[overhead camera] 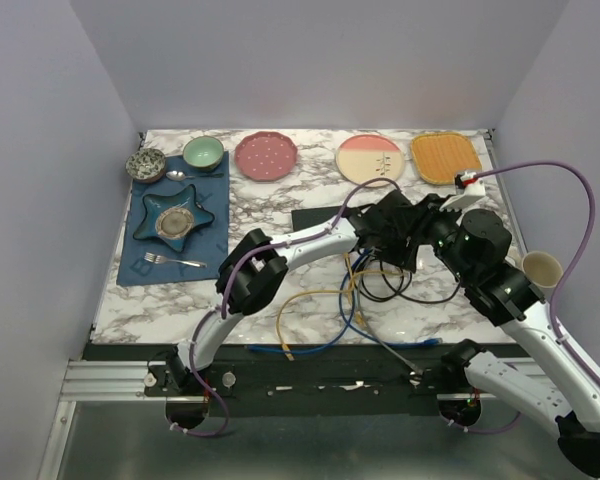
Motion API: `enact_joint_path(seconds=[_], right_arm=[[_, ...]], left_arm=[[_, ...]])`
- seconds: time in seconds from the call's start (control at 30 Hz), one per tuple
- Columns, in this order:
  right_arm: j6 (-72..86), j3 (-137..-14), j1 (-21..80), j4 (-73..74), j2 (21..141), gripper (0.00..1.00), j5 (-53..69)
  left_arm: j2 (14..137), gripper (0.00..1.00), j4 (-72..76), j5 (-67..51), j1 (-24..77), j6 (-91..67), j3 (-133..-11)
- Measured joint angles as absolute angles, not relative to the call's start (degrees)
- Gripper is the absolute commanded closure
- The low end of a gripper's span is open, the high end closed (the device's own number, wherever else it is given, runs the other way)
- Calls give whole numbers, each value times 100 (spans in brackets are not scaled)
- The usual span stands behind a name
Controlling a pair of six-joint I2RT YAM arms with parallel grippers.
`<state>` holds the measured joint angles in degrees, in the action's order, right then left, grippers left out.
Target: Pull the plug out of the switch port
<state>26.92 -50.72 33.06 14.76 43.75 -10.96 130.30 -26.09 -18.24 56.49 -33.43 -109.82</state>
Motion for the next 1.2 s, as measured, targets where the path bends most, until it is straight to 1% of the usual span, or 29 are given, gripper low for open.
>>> enact_joint_path(seconds=[0.07,0.1,0.2,0.33,0.4,0.43,0.47,0.57,0.67,0.8,0.87,1.0,1.2], right_arm=[[2692,-5072,3306,1514,4401,60,-1116],[2692,-5072,3306,1531,4403,60,-1122],[2694,-5072,3306,1557,4386,60,-1127],[2742,-4943,3306,1544,4313,60,-1127],[2783,-4792,3306,1551,4268,65,-1125],[2845,-4674,3306,1553,4257,69,-1122],[2884,-4560,3306,1544,4265,76,-1114],[3024,-4206,3304,1485,4499,82,-867],[3107,-4091,3310,1288,5264,82,-261],[3085,-4119,3533,1090,6630,78,305],[3030,-4119,3686,1066,7076,76,436],[2864,-4364,3817,991,7900,75,705],[2775,-4567,3820,923,8886,75,781]], left_arm=[[12932,13,-2624,-1695,5634,-3328,-10879],[12776,6,-2574,-1612,5599,-3347,-10694],[12151,2,-2460,-1485,5371,-3505,-9996],[11325,1,-2233,-1271,4766,-3787,-9351],[10910,2,-2112,-1079,4425,-3951,-9006],[10718,2,-2075,-939,4244,-4066,-8831],[10488,2,-2021,-775,4064,-4195,-8593],[9813,4,-1929,-327,3660,-4578,-7728],[9212,5,-1900,-5,3406,-4895,-6934],[8501,5,-1855,213,3308,-5100,-6025],[8243,5,-1776,283,3312,-5170,-5690],[7754,5,-1651,425,3319,-5306,-4984],[7603,5,-1566,475,3315,-5430,-4493]])
